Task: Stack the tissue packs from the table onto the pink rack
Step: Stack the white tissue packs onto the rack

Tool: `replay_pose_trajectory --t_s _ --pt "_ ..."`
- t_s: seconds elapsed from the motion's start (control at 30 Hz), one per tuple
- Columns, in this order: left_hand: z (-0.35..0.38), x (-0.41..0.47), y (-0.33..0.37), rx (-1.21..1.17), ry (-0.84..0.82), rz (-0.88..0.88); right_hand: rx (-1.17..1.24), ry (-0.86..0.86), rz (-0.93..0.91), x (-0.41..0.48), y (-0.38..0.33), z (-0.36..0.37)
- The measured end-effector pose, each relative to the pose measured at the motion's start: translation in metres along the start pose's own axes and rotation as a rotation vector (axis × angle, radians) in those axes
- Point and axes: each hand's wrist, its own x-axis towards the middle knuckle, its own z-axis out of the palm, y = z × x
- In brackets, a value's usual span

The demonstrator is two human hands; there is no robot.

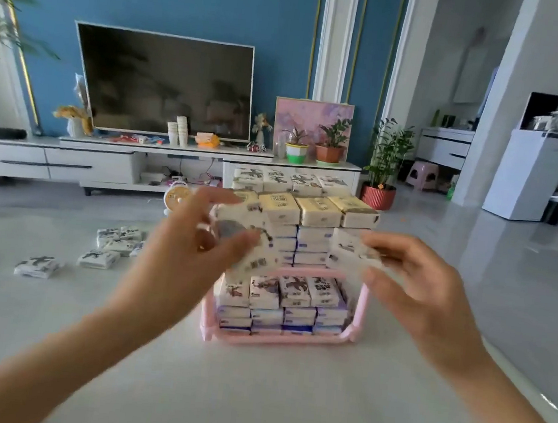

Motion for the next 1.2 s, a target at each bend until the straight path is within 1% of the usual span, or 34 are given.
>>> replay_pose_trajectory --t_s 0.07,0.1,0.2,0.3,0.33,0.43,0.5,0.57,0.6,0.63,0.67,0.73,0.77,0.8,0.87,0.93,1.1,1.17,1.2 --pt "-0.020 0.040 0.009 0.062 0.095 -0.006 -0.125 -0.060 -0.068 0.038 -0.008 0.012" --pt "-0.024 0.059 0.008 0.073 0.112 -0.036 -0.162 -0.071 -0.084 0.057 -0.008 0.018" --pt "-0.022 0.103 -0.011 0.092 0.054 -0.158 -0.212 -0.097 -0.087 0.104 0.002 0.034" --pt "-0.010 0.127 -0.035 0.105 0.016 -0.230 -0.294 -0.171 -0.063 0.128 0.015 0.044" --pt "-0.004 0.130 -0.039 0.136 0.025 -0.240 -0.333 -0.204 -0.055 0.131 0.019 0.047" --pt "0.011 0.134 -0.055 0.315 0.128 -0.203 -0.430 -0.294 -0.036 0.135 0.028 0.051" --pt "0.018 0.133 -0.055 0.299 0.138 -0.189 -0.461 -0.351 -0.018 0.131 0.031 0.051" --pt "0.022 0.131 -0.054 0.186 0.128 -0.213 -0.476 -0.388 -0.018 0.126 0.030 0.047" --pt "0.023 0.129 -0.054 0.120 0.143 -0.233 -0.462 -0.373 -0.005 0.123 0.029 0.042" --pt "0.025 0.125 -0.054 0.050 0.158 -0.263 -0.427 -0.309 0.021 0.120 0.029 0.036" --pt "0.027 0.120 -0.055 -0.014 0.160 -0.282 -0.383 -0.190 0.050 0.118 0.029 0.028" --pt "0.031 0.111 -0.059 -0.119 0.140 -0.294 -0.321 0.110 0.110 0.116 0.037 0.012" --pt "0.034 0.109 -0.060 -0.149 0.128 -0.303 -0.329 0.194 0.159 0.116 0.043 0.007" --pt "0.036 0.107 -0.059 -0.159 0.119 -0.311 -0.357 0.211 0.220 0.116 0.048 0.005" --pt "0.041 0.109 -0.057 -0.150 0.115 -0.335 -0.402 0.118 0.332 0.117 0.059 0.010" --pt "0.043 0.114 -0.055 -0.141 0.118 -0.359 -0.423 0.042 0.388 0.118 0.066 0.017" --pt "0.041 0.117 -0.050 -0.163 0.083 -0.414 -0.462 0.027 0.409 0.122 0.068 0.018" --pt "0.036 0.116 -0.052 -0.189 0.045 -0.414 -0.465 0.031 0.373 0.120 0.064 0.015" --pt "0.032 0.114 -0.052 -0.193 0.019 -0.394 -0.468 0.050 0.324 0.118 0.060 0.014"
